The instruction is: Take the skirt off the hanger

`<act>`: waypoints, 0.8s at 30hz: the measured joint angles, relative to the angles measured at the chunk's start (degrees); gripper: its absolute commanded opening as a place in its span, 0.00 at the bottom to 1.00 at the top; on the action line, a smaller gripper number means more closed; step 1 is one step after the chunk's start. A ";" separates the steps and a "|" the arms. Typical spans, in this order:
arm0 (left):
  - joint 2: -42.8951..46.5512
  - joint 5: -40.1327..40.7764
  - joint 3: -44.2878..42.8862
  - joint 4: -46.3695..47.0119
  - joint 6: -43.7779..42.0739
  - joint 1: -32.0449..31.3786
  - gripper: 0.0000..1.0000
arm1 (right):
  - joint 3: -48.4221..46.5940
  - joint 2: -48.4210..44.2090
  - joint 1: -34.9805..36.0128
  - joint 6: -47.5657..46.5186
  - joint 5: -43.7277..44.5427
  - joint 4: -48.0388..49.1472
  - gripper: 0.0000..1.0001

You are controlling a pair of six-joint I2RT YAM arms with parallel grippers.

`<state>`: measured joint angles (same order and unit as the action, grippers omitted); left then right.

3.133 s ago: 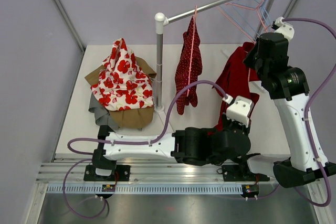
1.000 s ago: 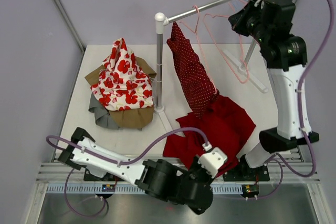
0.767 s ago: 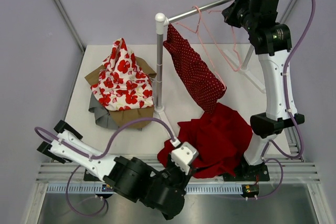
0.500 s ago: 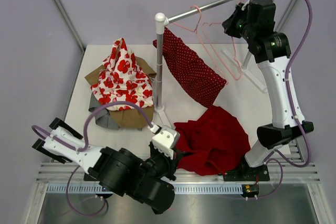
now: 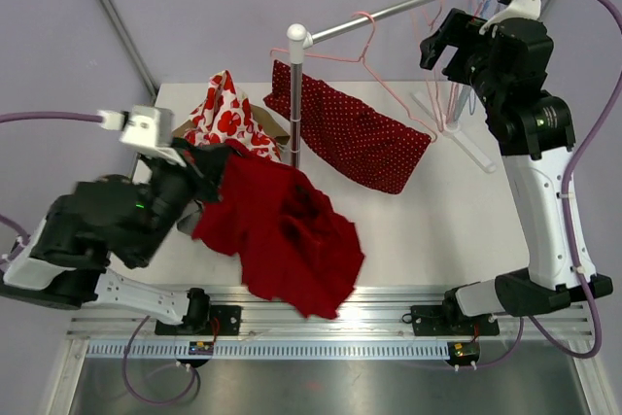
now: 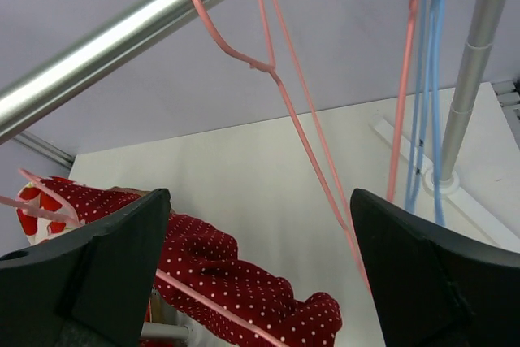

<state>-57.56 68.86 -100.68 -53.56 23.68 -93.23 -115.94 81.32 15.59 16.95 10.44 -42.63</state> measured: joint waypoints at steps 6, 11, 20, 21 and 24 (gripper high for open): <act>3.26 3.93 -1.09 33.20 -37.55 4.28 0.00 | 4.92 -4.74 0.00 -0.28 2.21 1.11 1.00; 0.66 4.13 -6.27 49.11 -57.59 5.09 0.00 | 6.05 -6.71 0.00 -0.28 2.12 1.29 0.99; -11.17 1.16 -11.67 40.85 -61.92 28.04 0.00 | 6.05 -6.86 0.00 -0.66 -0.68 1.22 0.99; -13.73 -1.51 -13.14 36.65 -58.95 33.20 0.00 | 6.05 -6.86 0.00 -0.83 -0.87 1.18 1.00; -21.75 -11.13 -18.58 25.35 -50.73 47.15 0.00 | 6.29 -7.13 0.00 -1.62 -1.05 1.01 0.99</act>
<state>-79.31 57.74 -119.26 -28.21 -27.05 -46.09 -109.65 74.19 15.59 15.33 9.39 -41.63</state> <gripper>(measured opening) 0.004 0.993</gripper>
